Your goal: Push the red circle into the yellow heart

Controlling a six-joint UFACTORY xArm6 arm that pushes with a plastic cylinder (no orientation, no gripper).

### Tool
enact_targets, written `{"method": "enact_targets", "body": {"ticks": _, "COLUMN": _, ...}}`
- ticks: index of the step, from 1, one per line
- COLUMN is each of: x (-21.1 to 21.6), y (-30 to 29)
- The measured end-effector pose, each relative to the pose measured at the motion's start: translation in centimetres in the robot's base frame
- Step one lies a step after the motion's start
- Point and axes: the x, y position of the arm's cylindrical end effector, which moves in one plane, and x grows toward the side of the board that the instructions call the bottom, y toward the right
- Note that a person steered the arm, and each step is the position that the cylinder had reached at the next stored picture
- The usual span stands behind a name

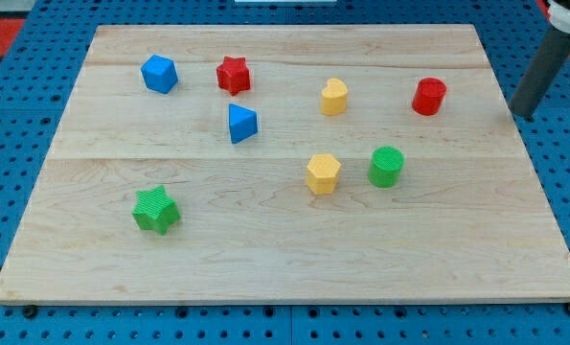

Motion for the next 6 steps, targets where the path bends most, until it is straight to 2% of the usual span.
{"method": "enact_targets", "body": {"ticks": 1, "x": 0.0, "y": -0.7}}
{"method": "enact_targets", "body": {"ticks": 4, "x": -3.1, "y": -11.6}}
{"method": "enact_targets", "body": {"ticks": 6, "x": -5.6, "y": -16.7}}
